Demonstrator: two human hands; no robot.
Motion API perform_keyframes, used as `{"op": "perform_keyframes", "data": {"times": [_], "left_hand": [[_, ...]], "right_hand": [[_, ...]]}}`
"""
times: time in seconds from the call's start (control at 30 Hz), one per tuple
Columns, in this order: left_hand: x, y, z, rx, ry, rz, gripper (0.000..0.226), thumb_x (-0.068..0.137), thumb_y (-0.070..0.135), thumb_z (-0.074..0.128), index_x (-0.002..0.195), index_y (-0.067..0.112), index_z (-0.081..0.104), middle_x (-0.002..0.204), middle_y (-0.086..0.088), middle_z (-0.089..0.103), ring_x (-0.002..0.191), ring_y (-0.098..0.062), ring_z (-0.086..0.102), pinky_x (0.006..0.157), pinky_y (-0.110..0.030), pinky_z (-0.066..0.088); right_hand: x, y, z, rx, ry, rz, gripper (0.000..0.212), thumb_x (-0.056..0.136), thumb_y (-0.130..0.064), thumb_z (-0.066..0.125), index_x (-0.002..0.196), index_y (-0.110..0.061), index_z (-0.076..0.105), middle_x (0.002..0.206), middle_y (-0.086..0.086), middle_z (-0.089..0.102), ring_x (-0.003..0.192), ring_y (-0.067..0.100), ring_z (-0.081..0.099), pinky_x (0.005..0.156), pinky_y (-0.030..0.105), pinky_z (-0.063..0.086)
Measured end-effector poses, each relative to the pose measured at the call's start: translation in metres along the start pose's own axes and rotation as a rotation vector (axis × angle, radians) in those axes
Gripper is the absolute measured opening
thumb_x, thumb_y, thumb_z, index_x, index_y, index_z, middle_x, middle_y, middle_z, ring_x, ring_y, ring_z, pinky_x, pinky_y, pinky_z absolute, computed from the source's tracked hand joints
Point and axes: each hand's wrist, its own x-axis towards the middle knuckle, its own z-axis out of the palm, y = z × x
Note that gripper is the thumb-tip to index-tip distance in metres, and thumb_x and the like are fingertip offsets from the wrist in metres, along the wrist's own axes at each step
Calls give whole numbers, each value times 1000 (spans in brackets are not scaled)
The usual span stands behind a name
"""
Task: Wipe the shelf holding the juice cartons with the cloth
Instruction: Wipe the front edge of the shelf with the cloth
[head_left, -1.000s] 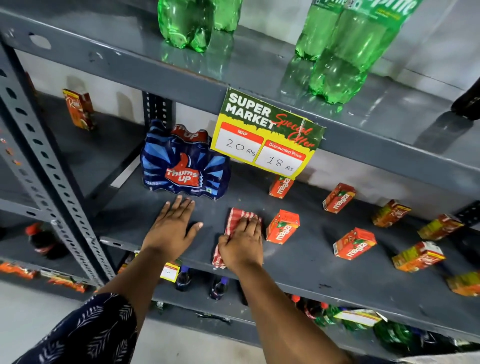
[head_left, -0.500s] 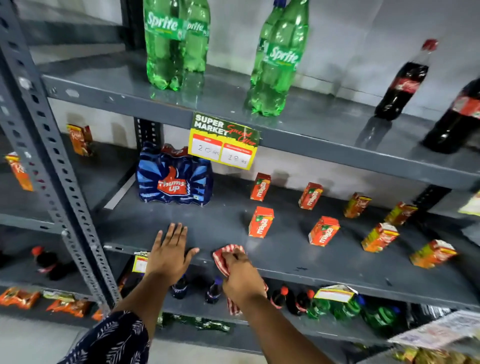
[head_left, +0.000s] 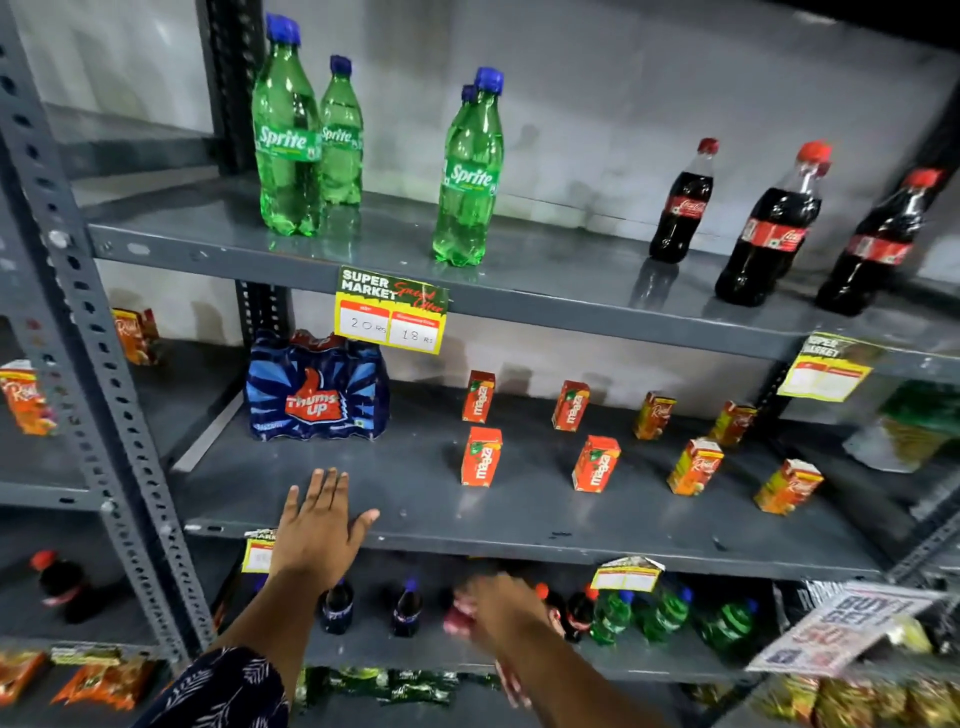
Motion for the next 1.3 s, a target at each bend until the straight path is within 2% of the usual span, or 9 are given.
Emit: {"op": "perform_keyframes", "data": {"times": [0.13,0.23,0.37,0.47,0.6,0.7,0.97,1.1,1.3], "left_hand": [[0,5,8,10,-24,4,80,91,63,17,150,10,11,160,-6,12,147,-20,-1,120,-44,0],[3,10,13,20,-36,11,81,90,65,15,150,10,11,160,-6,12,147,-20,-2,120,-44,0],[8,13,12,34,-42,18,95,80,74,-6,150,11,9,161,-5,9,147,-19,-4,120,-44,-1],[7,4,11,31,-42,3,119,60,78,-29,150,11,9,161,-5,8,147,-19,-5,119,-42,-5],[3,-10,9,91,-57,24,119,57,77,-33,150,12,2,161,-3,3,146,-17,-10,118,-41,-8],[1,-18,2,158,-58,46,119,56,74,-37,150,13,2,161,-3,4,147,-17,-8,119,-41,-7],[6,-28,2,135,-82,66,107,64,73,-25,151,15,1,161,-1,3,146,-16,-10,117,-38,-8],[9,-27,16,70,-185,22,93,78,72,-5,151,15,4,161,0,4,147,-15,-4,118,-36,-2],[12,-23,22,-24,-180,-23,71,96,56,22,151,15,6,161,-2,2,147,-17,-3,119,-36,0]], "right_hand": [[-13,25,10,56,-27,80,45,78,-57,65,110,-26,69,112,3,73,105,26,68,93,32,53],[-2,13,-14,166,54,34,42,73,-48,57,109,-28,66,110,2,73,102,27,68,85,30,53],[24,-21,-47,270,208,-103,61,70,-19,49,128,-38,54,129,2,64,113,29,63,98,37,52],[52,-43,-61,276,293,-183,72,82,-3,47,147,-33,35,154,6,37,134,31,47,112,41,40],[98,-63,-71,76,281,-160,85,89,4,47,156,-21,1,164,10,-7,150,33,11,119,46,26],[124,-73,-70,-98,306,-177,97,85,-1,63,154,-7,-5,162,16,-12,150,35,-10,124,47,8],[153,-70,-53,-18,11,-56,75,97,-17,44,155,-16,-2,164,8,-12,151,35,-2,122,49,16],[146,-68,-40,-5,95,-6,64,101,-39,30,155,-11,8,163,16,4,149,36,13,116,48,26],[123,-59,-32,55,131,-24,61,98,-30,41,152,-14,20,159,16,23,144,36,29,112,44,37]]}}
